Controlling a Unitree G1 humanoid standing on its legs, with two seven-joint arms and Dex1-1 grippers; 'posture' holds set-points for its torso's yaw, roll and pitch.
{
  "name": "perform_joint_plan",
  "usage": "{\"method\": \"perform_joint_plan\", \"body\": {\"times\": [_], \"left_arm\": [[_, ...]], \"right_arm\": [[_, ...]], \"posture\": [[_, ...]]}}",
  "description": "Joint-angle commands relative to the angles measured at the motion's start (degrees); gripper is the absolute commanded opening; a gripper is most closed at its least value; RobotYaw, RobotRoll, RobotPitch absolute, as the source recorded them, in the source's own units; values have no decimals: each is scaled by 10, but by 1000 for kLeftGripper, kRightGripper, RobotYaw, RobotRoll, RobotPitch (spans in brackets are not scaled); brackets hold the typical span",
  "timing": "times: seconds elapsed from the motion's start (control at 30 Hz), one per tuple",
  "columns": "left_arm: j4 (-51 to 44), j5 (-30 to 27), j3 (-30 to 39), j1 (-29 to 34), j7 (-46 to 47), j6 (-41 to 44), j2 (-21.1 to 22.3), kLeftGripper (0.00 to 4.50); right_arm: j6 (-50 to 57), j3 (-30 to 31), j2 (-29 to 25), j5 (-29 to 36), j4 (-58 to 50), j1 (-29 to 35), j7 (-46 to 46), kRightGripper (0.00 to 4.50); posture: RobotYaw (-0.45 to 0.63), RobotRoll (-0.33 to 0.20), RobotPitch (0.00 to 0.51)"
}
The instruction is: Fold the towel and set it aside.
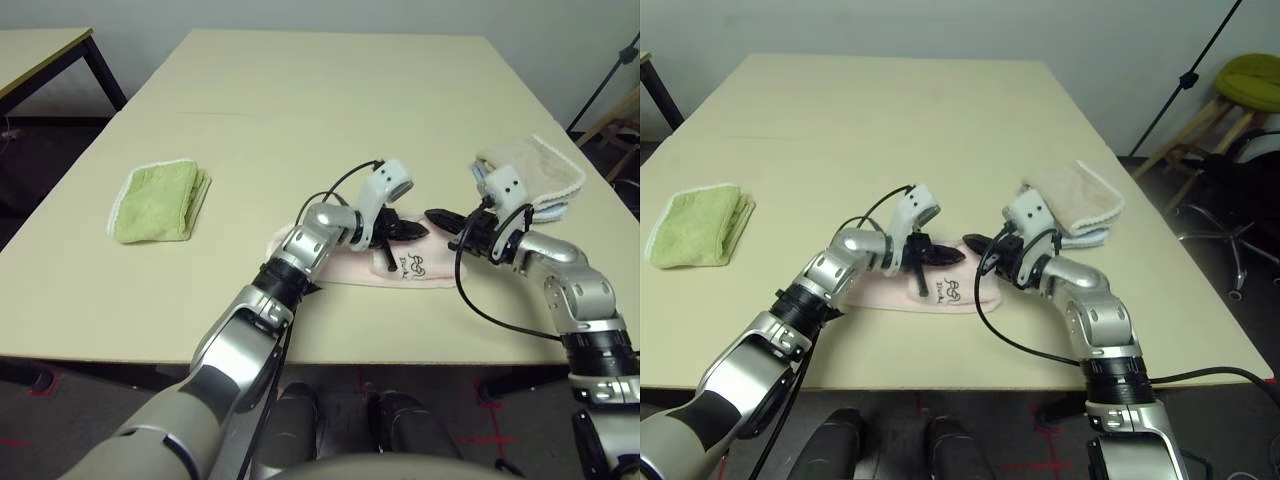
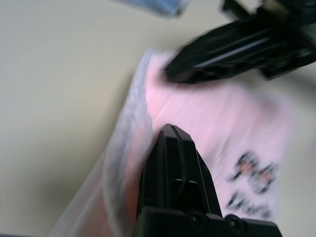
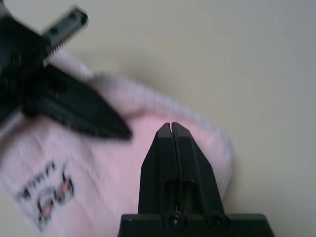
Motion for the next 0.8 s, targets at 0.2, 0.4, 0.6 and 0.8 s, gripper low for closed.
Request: {"method": "perform_joint_plan", "body": {"times": [0.2,0.4,0.6,0.8], "left_arm": [[-32,-8,22,41,-11,34,17,0],[-98,-34,45,77,-25,95,31,0],[-280,-159,134,88,-22,268,45,181],[-529,-293,283,164,69,526,107,1960]], "right_arm": [[-43,36,-3,-47,51,37,6,43],[-74,33,-6,-54,91,44,18,43],[-34,-37,-23,48,11,13,70,406],[9,-76,-105,117,-37,-39,157,2438]], "posture": [[62,0,119],[86,0,113],[115,0,110],[156,0,107]]}}
